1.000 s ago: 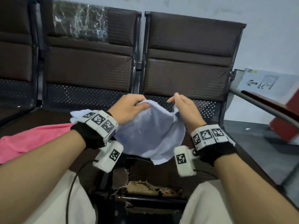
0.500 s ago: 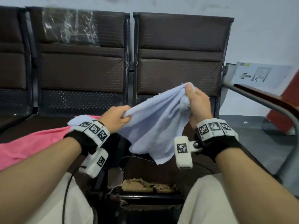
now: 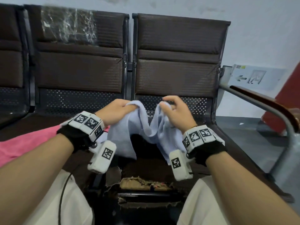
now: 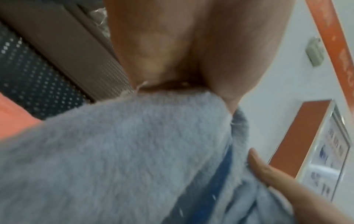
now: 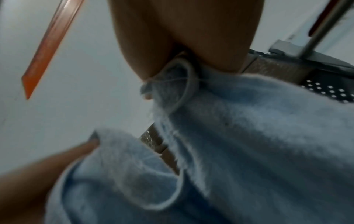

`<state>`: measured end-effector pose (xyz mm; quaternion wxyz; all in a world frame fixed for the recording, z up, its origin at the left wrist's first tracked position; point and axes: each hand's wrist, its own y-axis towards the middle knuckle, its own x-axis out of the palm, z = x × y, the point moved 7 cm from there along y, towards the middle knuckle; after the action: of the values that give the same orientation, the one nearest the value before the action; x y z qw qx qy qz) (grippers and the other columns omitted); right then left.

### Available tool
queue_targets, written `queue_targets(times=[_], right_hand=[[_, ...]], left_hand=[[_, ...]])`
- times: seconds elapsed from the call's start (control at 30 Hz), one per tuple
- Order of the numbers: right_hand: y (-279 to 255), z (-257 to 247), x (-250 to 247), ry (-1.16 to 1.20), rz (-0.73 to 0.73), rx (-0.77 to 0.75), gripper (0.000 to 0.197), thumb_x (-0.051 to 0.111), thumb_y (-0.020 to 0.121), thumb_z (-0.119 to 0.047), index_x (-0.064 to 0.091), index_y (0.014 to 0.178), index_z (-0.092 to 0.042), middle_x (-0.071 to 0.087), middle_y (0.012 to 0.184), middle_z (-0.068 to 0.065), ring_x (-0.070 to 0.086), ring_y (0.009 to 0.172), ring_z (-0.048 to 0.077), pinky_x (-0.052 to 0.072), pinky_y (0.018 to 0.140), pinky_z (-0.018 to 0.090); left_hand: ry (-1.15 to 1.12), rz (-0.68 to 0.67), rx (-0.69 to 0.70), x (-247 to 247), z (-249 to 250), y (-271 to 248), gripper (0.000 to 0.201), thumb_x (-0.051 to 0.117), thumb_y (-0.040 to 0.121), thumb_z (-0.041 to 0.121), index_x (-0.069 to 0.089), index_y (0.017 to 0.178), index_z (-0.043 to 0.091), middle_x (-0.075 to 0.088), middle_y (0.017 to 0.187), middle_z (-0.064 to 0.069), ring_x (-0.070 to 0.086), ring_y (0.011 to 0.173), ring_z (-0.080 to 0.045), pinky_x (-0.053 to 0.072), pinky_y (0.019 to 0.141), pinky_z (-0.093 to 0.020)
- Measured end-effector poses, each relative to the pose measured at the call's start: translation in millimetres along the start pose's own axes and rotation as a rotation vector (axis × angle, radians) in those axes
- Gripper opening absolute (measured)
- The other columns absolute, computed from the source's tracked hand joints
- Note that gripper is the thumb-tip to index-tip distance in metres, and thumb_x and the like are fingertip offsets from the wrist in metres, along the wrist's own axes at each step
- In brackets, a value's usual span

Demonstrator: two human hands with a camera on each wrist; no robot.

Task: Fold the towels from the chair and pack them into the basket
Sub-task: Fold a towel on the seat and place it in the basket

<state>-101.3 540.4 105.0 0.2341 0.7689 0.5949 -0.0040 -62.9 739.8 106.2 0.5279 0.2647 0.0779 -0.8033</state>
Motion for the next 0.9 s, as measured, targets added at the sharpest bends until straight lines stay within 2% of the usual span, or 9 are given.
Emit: queue_targets(times=[0.07, 0.13, 0.23, 0.33, 0.47, 0.57, 0.67, 0.77, 0.9], right_hand=[[-8, -8, 26, -0.056, -0.238, -0.053, 0.034, 0.068, 0.087, -0.024, 0.06, 0.118, -0.013, 0.065, 0.075, -0.017, 0.058, 0.056, -0.009, 0.042, 0.053, 0.005], [-15, -9, 46, -0.118, -0.419, -0.058, 0.033, 0.072, 0.083, -0.027, 0.063, 0.114, -0.018, 0.068, 0.095, -0.014, 0.062, 0.077, -0.008, 0.047, 0.07, 0.007], [-20, -7, 66, -0.248, -0.558, -0.073, 0.011, 0.073, 0.083, -0.026, 0.071, 0.087, -0.016, 0.071, 0.087, 0.003, 0.061, 0.076, 0.004, 0.049, 0.078, 0.026], [-12, -4, 67, -0.247, -0.503, -0.045, 0.011, 0.068, 0.086, -0.019, 0.069, 0.075, -0.018, 0.067, 0.075, 0.002, 0.057, 0.07, 0.008, 0.048, 0.074, 0.032], [7, 12, 43, -0.21, -0.225, 0.045, 0.014, 0.065, 0.088, -0.024, 0.07, 0.079, -0.015, 0.066, 0.069, -0.004, 0.056, 0.061, 0.002, 0.046, 0.062, 0.021], [13, 35, 32, -0.177, -0.106, 0.19, 0.009, 0.068, 0.087, -0.021, 0.07, 0.082, -0.014, 0.064, 0.067, -0.003, 0.055, 0.058, 0.003, 0.045, 0.057, 0.02], [9, 54, 32, -0.124, -0.129, 0.334, 0.007, 0.071, 0.082, -0.009, 0.069, 0.088, -0.011, 0.064, 0.061, -0.001, 0.056, 0.049, 0.003, 0.044, 0.046, 0.017], [9, 65, 39, -0.182, -0.216, 0.4, 0.029, 0.071, 0.075, 0.003, 0.066, 0.101, -0.01, 0.069, 0.086, 0.01, 0.065, 0.074, 0.016, 0.056, 0.069, 0.029], [8, 70, 47, -0.238, -0.301, 0.424, 0.059, 0.067, 0.07, 0.013, 0.054, 0.124, -0.006, 0.066, 0.098, 0.01, 0.063, 0.097, 0.025, 0.053, 0.086, 0.037]], left_hand=[[-0.14, 0.071, -0.07, -4, -1, 1, 0.033, 0.054, 0.092, 0.027, 0.068, 0.097, -0.002, 0.069, 0.099, -0.023, 0.064, 0.086, -0.026, 0.051, 0.087, -0.045], [-0.242, 0.076, -0.127, -2, -3, 0, 0.031, 0.055, 0.091, 0.028, 0.07, 0.095, 0.001, 0.071, 0.096, -0.02, 0.067, 0.085, -0.028, 0.053, 0.084, -0.043], [-0.3, 0.087, -0.153, 2, -8, 0, 0.033, 0.057, 0.09, 0.027, 0.068, 0.095, -0.004, 0.07, 0.091, -0.021, 0.063, 0.084, -0.026, 0.051, 0.083, -0.039], [-0.317, 0.061, -0.152, 5, -18, 2, 0.028, 0.06, 0.09, 0.025, 0.07, 0.095, 0.0, 0.072, 0.093, -0.018, 0.065, 0.088, -0.026, 0.05, 0.087, -0.04], [-0.1, -0.018, -0.194, 4, -46, 7, 0.035, 0.061, 0.089, 0.031, 0.065, 0.102, -0.002, 0.069, 0.103, -0.022, 0.065, 0.096, -0.04, 0.049, 0.09, -0.051], [0.214, -0.081, -0.25, 7, -77, 12, 0.021, 0.059, 0.091, 0.027, 0.061, 0.098, 0.008, 0.067, 0.097, -0.013, 0.062, 0.085, -0.026, 0.049, 0.079, -0.037], [0.47, -0.138, -0.315, 12, -101, 13, 0.039, 0.061, 0.088, 0.025, 0.049, 0.122, 0.01, 0.064, 0.107, -0.009, 0.062, 0.094, -0.022, 0.049, 0.084, -0.035], [0.574, -0.153, -0.255, 18, -103, 16, 0.042, 0.067, 0.083, 0.026, 0.053, 0.119, 0.011, 0.058, 0.11, -0.008, 0.06, 0.096, -0.022, 0.05, 0.085, -0.036], [0.527, -0.428, -0.21, 48, -104, 8, 0.011, 0.063, 0.086, 0.023, 0.067, 0.092, 0.015, 0.063, 0.064, 0.002, 0.054, 0.052, -0.009, 0.046, 0.054, -0.024]])
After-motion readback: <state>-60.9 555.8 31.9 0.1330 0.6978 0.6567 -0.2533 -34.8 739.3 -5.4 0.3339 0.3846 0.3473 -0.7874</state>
